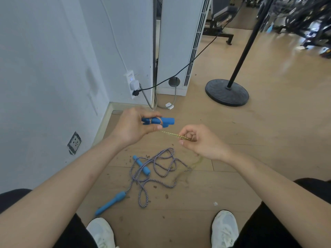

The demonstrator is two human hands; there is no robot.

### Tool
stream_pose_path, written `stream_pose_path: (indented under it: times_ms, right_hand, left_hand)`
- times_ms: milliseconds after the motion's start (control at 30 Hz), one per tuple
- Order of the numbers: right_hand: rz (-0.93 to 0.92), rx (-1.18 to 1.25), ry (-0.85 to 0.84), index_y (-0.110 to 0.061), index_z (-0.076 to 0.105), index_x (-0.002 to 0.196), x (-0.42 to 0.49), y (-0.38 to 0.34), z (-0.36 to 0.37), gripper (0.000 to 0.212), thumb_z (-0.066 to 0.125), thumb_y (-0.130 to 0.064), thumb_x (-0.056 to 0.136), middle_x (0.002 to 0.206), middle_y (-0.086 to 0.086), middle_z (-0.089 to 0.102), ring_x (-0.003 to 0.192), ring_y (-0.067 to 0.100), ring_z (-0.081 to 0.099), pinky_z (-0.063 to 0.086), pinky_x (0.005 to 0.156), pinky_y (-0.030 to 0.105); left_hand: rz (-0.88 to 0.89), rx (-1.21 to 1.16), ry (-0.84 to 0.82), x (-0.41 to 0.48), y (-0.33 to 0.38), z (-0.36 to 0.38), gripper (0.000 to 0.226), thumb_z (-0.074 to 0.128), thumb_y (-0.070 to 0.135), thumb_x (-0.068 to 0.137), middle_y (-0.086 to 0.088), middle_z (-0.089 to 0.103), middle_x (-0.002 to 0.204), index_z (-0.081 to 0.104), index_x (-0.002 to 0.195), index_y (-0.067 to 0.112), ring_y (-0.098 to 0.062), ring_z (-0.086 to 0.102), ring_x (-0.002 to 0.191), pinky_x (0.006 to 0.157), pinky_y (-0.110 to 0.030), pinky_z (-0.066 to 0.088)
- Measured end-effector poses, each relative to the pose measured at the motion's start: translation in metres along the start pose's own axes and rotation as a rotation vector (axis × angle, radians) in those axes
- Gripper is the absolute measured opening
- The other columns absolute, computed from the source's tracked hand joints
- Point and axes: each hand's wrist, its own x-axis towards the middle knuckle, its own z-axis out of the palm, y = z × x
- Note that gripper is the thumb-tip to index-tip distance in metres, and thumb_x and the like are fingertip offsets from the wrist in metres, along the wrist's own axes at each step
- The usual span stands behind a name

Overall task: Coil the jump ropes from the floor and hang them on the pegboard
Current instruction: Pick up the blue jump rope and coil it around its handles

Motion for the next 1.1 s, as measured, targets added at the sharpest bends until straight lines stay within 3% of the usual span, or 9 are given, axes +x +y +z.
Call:
stream_pose_path:
  times_ms: [167,267,367,467,600,767,900,1000,1100]
  right_hand:
    - [-0.145,-0.175,0.054,-0.029,0.068,0.088,-0.001,0.0,-0.01,0.008,0.07,-0.021,0.088,0.064,-0.016,0.063,0.057,0.004,0.052,0.04,0.06,0.026]
    - [-0.203,-0.174,0.085,-0.024,0.072,0.093,-0.003,-0.007,-0.014,0.008,0.07,-0.017,0.091,0.064,-0.032,0.059,0.061,-0.004,0.055,0.032,0.058,0.011]
    - [-0.227,-0.094,0.119,-0.021,0.073,0.093,0.0,-0.008,-0.014,0.005,0.071,-0.017,0.09,0.073,-0.026,0.066,0.068,0.0,0.061,0.044,0.063,0.017]
    - [-0.216,-0.002,0.138,-0.02,0.073,0.091,0.004,-0.005,-0.01,0.004,0.072,-0.016,0.09,0.081,-0.003,0.072,0.073,0.019,0.066,0.055,0.072,0.041]
    - [-0.18,0.007,0.203,-0.031,0.069,0.08,0.009,-0.001,-0.009,0.014,0.074,-0.022,0.089,0.068,-0.011,0.065,0.06,0.001,0.054,0.047,0.063,0.029]
    - [-0.086,0.084,0.211,-0.025,0.068,0.075,0.013,0.003,-0.015,0.015,0.075,-0.031,0.088,0.063,-0.001,0.06,0.053,0.01,0.051,0.051,0.052,0.036]
    - [-0.098,0.182,0.166,-0.023,0.071,0.084,0.013,0.001,-0.026,0.008,0.072,-0.019,0.091,0.076,0.009,0.066,0.052,0.007,0.055,0.05,0.05,0.023]
    - [-0.107,0.207,0.175,-0.021,0.071,0.088,0.013,0.003,-0.031,0.007,0.07,-0.015,0.092,0.082,0.017,0.067,0.052,0.01,0.057,0.049,0.051,0.022]
    - [-0.113,0.25,0.187,-0.022,0.07,0.086,0.012,0.004,-0.034,0.011,0.069,-0.012,0.092,0.079,0.015,0.064,0.051,0.009,0.056,0.047,0.051,0.018]
  left_hand:
    - [0.069,0.154,-0.178,-0.004,0.001,0.003,0.043,0.088,0.031,0.073,0.019,0.066,0.089,0.075,0.114,0.032,0.0,0.06,0.088,0.085,-0.031,0.051]
    - [0.111,0.181,-0.295,-0.01,0.01,0.011,0.044,0.089,0.036,0.069,0.014,0.06,0.08,0.076,0.111,0.035,-0.004,0.057,0.076,0.072,-0.025,0.047]
    - [0.152,0.115,-0.344,-0.017,0.018,0.019,0.042,0.092,0.035,0.065,0.012,0.056,0.074,0.079,0.105,0.033,-0.004,0.052,0.067,0.061,-0.015,0.037]
    - [0.146,0.019,-0.326,-0.021,0.022,0.024,0.038,0.094,0.033,0.061,0.006,0.059,0.075,0.08,0.094,0.023,-0.005,0.05,0.065,0.062,-0.02,0.038]
    - [0.101,-0.092,-0.26,-0.025,0.028,0.028,0.034,0.095,0.032,0.06,0.008,0.062,0.075,0.078,0.089,0.026,-0.004,0.051,0.066,0.063,-0.021,0.039]
    - [0.082,-0.207,-0.151,-0.029,0.036,0.025,0.025,0.09,0.009,0.067,0.005,0.074,0.077,0.079,0.087,0.02,-0.007,0.065,0.068,0.064,-0.018,0.048]
    - [-0.002,-0.332,-0.064,-0.029,0.04,0.021,0.028,0.083,-0.001,0.073,0.008,0.075,0.076,0.078,0.086,0.024,-0.004,0.066,0.064,0.061,-0.016,0.05]
    - [-0.057,-0.478,-0.028,-0.025,0.039,0.014,0.027,0.077,0.002,0.08,-0.011,0.07,0.074,0.078,0.098,0.021,-0.012,0.056,0.053,0.05,-0.021,0.047]
    - [-0.17,-0.748,-0.052,-0.02,0.038,0.012,0.038,0.064,0.012,0.079,-0.007,0.063,0.077,0.074,0.114,0.02,-0.016,0.048,0.057,0.048,-0.024,0.042]
